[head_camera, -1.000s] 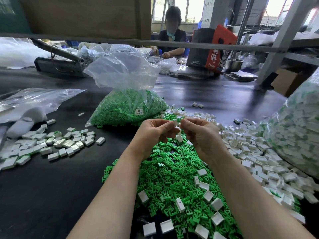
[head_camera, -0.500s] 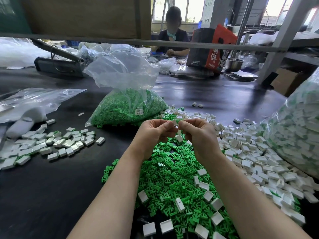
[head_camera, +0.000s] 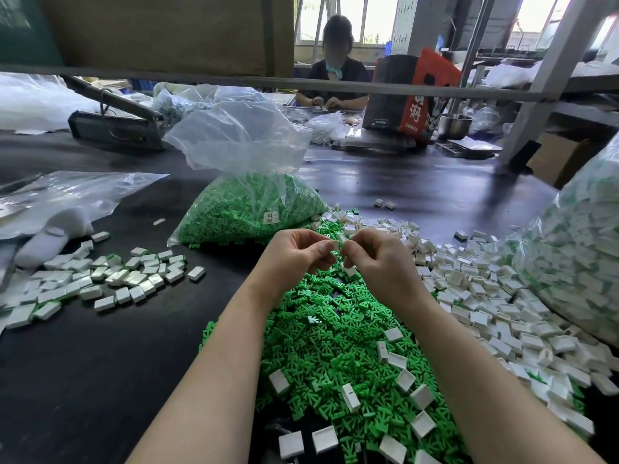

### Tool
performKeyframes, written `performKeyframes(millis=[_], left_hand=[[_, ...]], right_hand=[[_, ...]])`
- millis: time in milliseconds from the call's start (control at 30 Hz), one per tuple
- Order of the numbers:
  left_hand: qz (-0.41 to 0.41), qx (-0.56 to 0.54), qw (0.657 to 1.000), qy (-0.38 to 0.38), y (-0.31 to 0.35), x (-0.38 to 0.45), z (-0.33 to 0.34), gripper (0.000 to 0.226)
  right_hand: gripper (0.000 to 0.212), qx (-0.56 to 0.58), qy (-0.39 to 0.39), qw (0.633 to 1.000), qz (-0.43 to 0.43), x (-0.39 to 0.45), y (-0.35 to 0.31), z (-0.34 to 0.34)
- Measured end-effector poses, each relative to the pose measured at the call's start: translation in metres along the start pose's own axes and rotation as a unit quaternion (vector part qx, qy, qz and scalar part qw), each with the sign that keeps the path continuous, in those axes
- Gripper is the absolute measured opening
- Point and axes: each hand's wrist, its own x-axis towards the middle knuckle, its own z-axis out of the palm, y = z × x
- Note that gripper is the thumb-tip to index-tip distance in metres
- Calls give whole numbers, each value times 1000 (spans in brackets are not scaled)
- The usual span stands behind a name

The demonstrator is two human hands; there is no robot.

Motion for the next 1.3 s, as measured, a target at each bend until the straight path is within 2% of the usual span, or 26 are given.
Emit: performKeyframes(millis=[200, 367, 500, 800, 1300], left_hand=[[12, 20, 999, -47, -1, 0, 2, 13], [9, 31, 995, -92, 1, -4, 2, 18], [-12, 51, 988, -144, 3, -7, 8, 30], [-62, 18, 987, -147, -7, -8, 14, 28], [-37, 61, 983, -168, -11, -4, 17, 28]], right_hand=[[30, 39, -97, 994, 39, -1, 8, -6], [31, 134, -106, 985, 33, -1, 3, -8], [34, 161, -141, 975, 61, -2, 7, -10], [30, 246, -200, 939, 135, -7, 17, -8], [33, 181, -186, 962, 78, -7, 27, -5]])
